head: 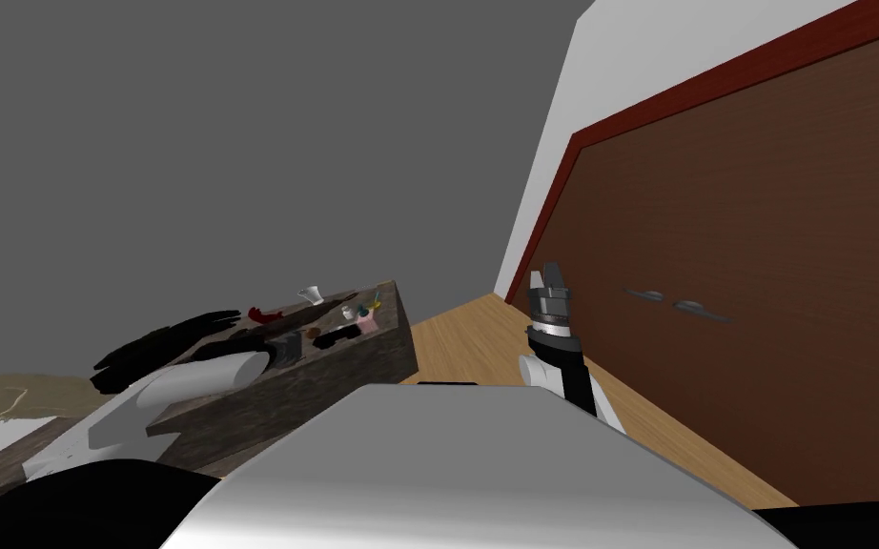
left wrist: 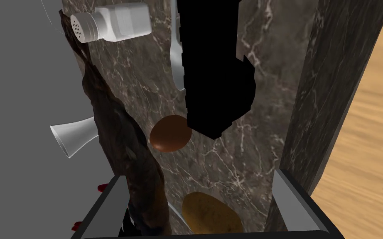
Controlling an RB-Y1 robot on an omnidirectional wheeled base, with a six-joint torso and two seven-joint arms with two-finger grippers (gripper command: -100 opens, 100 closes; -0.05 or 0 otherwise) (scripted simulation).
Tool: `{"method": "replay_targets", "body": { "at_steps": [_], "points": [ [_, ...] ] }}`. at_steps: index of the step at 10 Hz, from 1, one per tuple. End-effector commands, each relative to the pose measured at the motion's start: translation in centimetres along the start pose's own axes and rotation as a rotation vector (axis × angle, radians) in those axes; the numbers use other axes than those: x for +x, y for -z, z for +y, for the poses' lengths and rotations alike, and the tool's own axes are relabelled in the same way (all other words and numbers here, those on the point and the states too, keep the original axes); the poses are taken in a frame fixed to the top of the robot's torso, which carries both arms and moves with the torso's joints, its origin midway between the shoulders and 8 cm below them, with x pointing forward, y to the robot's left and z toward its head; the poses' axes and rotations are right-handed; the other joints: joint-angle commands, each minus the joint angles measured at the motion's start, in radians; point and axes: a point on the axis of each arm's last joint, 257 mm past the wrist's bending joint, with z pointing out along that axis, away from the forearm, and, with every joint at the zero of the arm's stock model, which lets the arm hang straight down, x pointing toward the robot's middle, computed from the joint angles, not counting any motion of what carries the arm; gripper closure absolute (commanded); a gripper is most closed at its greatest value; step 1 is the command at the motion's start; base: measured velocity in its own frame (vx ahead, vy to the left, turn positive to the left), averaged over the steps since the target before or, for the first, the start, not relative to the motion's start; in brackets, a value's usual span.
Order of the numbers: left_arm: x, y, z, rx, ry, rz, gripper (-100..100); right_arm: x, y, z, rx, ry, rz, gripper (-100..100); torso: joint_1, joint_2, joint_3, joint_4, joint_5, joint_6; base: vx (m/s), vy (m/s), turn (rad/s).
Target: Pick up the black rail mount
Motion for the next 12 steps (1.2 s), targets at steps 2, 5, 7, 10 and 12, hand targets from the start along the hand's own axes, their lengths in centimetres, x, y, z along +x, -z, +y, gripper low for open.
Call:
{"method": "replay_targets", "body": {
  "at_steps": [2,5,7,10,12],
  "points": [
    [-1.2,0.3,2.7,-0.109,0.020,-0.009,-100,0.0,0.0,0.0,0.000,0.000,0.000,0,0.000,0.001,0.001,0.000,0.000,0.000,0.114,-0.036,-0.010],
    [-2.0,0.8,5.2,-0.208,0.034,-0.016,-100,0.0,0.0,0.0,0.000,0.000,0.000,0,0.002,0.001,0.001,0.000,0.000,0.000,0.100,-0.017,-0.012],
    [-2.4,1.3,7.3,-0.287,0.046,-0.017,-100,0.0,0.0,0.0,0.000,0.000,0.000,0,0.003,-0.001,0.000,0.000,0.001,0.000,0.144,-0.006,-0.024],
    [-2.7,2.0,9.8,-0.377,0.058,-0.015,-100,0.0,0.0,0.0,0.000,0.000,0.000,0,0.004,-0.003,-0.002,-0.001,0.001,0.000,0.160,0.009,-0.026],
    [-2.8,2.2,10.2,-0.390,0.058,-0.012,-100,0.0,0.0,0.0,0.000,0.000,0.000,0,0.004,-0.003,-0.002,-0.001,0.001,0.000,0.114,0.015,-0.025]
  ]
}}
